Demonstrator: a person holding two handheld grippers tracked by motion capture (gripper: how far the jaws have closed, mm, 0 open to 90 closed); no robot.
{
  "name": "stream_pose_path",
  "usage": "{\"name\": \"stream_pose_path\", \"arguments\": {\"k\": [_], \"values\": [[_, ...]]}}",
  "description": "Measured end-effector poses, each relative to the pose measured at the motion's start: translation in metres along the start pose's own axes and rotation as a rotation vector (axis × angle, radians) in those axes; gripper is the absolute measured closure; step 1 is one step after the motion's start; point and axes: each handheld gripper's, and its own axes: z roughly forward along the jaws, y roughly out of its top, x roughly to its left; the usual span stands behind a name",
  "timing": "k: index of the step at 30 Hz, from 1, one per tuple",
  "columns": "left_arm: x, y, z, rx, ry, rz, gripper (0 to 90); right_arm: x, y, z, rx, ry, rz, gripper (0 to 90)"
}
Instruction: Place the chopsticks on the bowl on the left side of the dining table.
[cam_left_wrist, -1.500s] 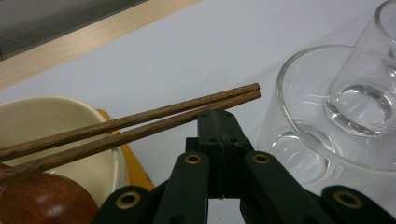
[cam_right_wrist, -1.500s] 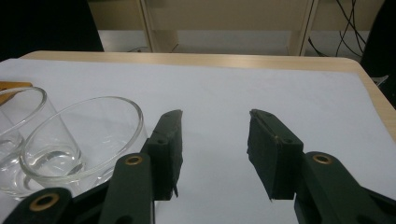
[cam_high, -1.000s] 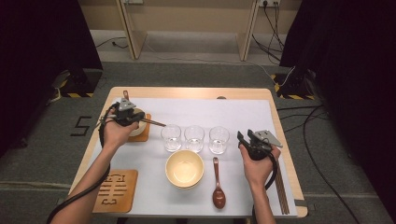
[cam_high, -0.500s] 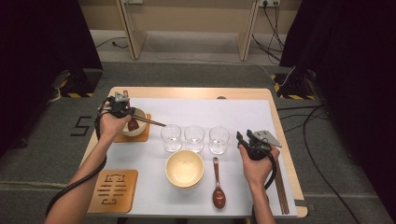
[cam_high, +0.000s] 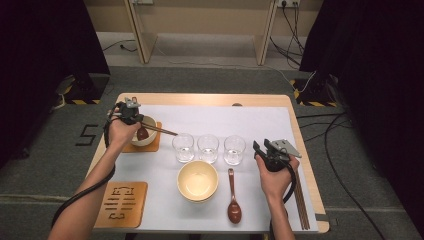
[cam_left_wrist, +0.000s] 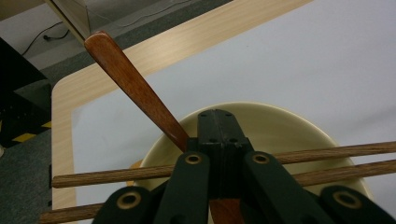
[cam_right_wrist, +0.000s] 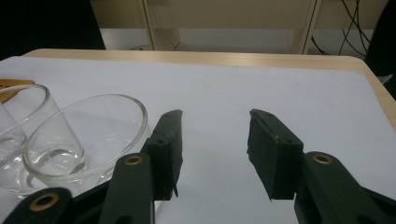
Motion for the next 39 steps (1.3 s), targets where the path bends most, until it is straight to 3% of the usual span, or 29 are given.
{"name": "stream_pose_path", "arguments": {"k": [17,39], "values": [[0.0004,0.0003,0.0011,0.03,0.029,0.015,89.4,-0.0007,-0.0001,0.0,0.0,-0.001,0.0,55.5],[0.0026,-0.0015,0.0,0.063,0.032,0.008,89.3,-0.0001,-0.0003,0.0006,0.002,0.0,-0.002,55.5]]}}
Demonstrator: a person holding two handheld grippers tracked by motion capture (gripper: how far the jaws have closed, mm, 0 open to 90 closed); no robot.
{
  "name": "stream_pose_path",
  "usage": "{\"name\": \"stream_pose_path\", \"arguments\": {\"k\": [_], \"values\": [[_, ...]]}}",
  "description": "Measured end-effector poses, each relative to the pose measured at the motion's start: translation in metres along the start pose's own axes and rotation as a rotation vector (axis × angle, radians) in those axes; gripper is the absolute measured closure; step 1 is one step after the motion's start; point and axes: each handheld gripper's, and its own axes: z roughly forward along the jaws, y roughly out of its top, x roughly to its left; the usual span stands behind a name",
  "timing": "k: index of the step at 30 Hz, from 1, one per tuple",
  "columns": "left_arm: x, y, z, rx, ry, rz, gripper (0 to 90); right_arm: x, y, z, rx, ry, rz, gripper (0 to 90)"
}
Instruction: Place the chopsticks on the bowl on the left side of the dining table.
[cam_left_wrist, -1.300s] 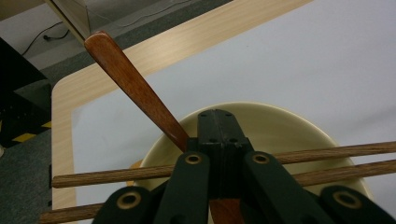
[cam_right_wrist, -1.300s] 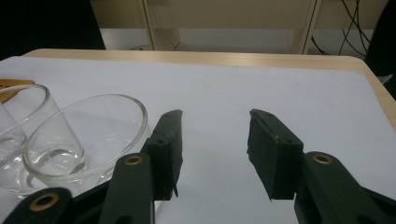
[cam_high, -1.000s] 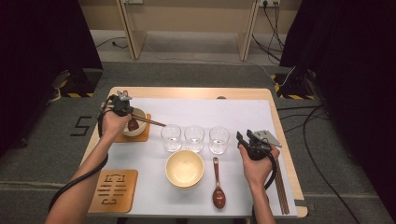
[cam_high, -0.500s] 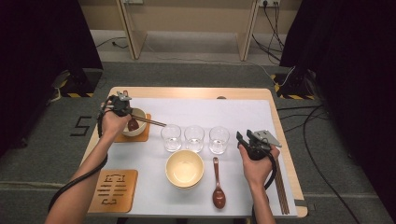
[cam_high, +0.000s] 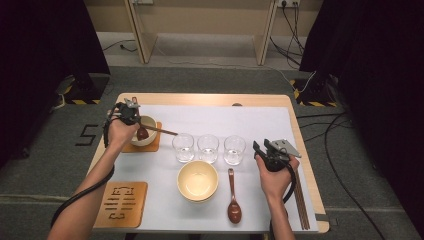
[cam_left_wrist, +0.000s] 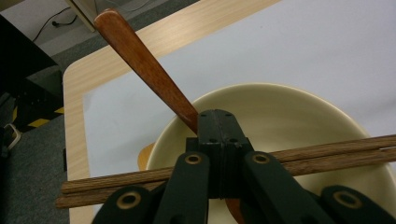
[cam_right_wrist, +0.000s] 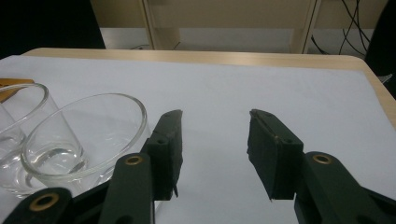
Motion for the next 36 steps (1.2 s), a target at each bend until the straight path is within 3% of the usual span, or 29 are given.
{"name": "stream_pose_path", "arguments": {"k": [20,36], "values": [[-0.0017,-0.0045,-0.001,0.057,0.003,-0.003,89.1,-0.0008,0.0002,-0.0006,0.0,-0.003,0.0,55.5],[-0.0035,-0.0102,-0.0036,0.061,-0.004,-0.005,89.1,0.0002,0.0001,-0.0001,0.001,-0.001,-0.002,55.5]]}}
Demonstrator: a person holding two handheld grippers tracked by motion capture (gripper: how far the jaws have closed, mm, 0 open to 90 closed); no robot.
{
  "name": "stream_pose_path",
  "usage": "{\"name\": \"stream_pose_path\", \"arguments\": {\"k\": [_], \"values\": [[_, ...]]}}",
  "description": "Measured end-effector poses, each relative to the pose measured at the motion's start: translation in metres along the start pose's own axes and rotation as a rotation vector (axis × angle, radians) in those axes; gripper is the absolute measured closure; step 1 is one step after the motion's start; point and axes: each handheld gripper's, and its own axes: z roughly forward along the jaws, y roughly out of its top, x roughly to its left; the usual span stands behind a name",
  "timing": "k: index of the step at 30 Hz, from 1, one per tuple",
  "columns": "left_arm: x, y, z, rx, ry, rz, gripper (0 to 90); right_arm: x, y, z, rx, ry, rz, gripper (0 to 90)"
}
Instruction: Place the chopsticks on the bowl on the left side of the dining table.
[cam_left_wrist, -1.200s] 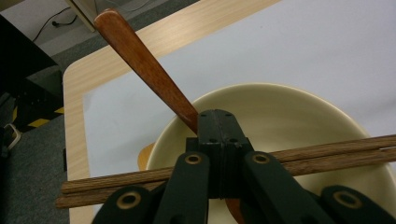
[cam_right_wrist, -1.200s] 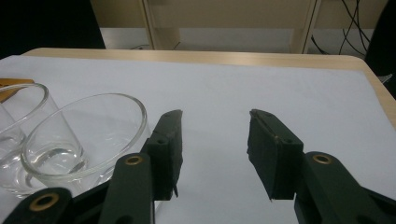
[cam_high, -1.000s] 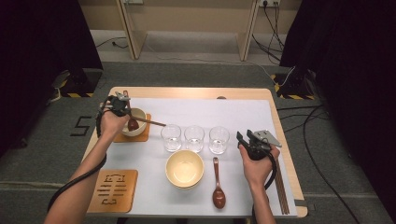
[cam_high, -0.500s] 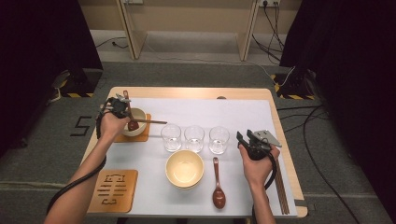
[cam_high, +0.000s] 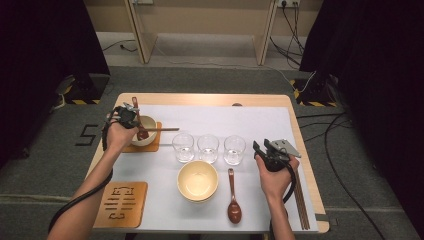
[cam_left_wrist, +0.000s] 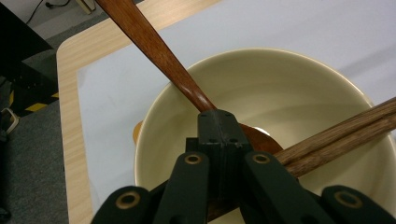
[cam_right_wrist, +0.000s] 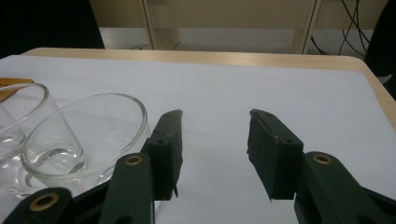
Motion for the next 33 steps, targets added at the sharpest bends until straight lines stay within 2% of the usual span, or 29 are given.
{"name": "stream_pose_path", "arguments": {"k": [11,29,33], "values": [[-0.0041,0.0029,-0.0009,-0.014,-0.012,0.005,89.1,-0.0001,0.0,-0.0001,0.0,-0.001,0.0,55.5],[-0.0075,-0.0008,0.0005,-0.002,-0.021,0.016,89.1,-0.0005,-0.0003,-0.0004,0.001,-0.002,-0.001,55.5],[-0.0084,0.001,-0.0014,-0.016,-0.021,0.015,89.0,0.0,-0.0005,-0.0002,0.002,-0.002,0.001,55.5]]}}
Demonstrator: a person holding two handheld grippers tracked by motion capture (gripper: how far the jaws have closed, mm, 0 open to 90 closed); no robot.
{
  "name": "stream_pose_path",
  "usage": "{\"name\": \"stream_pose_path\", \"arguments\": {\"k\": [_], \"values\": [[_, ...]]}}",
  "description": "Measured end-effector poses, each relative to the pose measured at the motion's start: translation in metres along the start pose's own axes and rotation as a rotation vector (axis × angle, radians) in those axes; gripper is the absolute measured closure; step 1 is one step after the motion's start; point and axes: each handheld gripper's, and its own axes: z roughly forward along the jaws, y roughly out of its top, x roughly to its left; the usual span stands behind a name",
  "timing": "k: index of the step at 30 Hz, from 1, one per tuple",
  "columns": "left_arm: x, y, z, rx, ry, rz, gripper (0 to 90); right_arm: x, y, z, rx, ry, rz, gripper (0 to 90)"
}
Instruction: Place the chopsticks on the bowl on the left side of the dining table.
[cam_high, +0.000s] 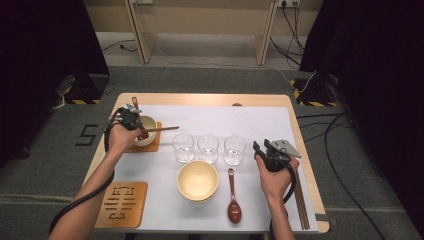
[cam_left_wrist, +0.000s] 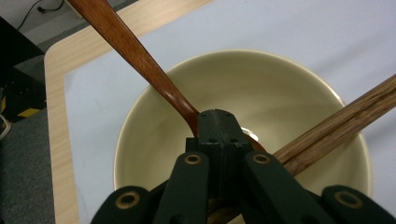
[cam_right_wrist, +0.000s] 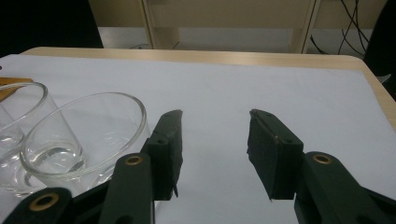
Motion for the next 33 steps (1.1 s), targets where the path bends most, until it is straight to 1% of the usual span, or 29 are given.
{"name": "stream_pose_path", "arguments": {"k": [1,4,9,14,25,33], "values": [[-0.001,0.002,-0.001,-0.013,-0.004,-0.002,89.0,0.0,0.0,0.0,-0.001,0.0,-0.002,55.5],[-0.006,0.007,-0.002,-0.026,-0.019,0.001,89.0,0.0,0.0,0.0,0.0,0.0,-0.001,55.5],[-0.016,0.013,0.001,-0.03,-0.042,0.022,89.0,0.0,0.0,0.0,0.002,0.0,-0.001,55.4],[-0.023,0.015,0.004,-0.023,-0.055,0.037,89.0,-0.002,0.0,0.0,0.002,-0.001,-0.001,55.5],[-0.029,0.015,0.002,-0.016,-0.066,0.057,88.9,-0.001,0.0,0.0,0.004,-0.001,0.001,55.4],[-0.028,0.013,0.001,-0.015,-0.066,0.055,89.0,-0.001,0.0,0.0,0.003,0.001,0.002,55.4]]}}
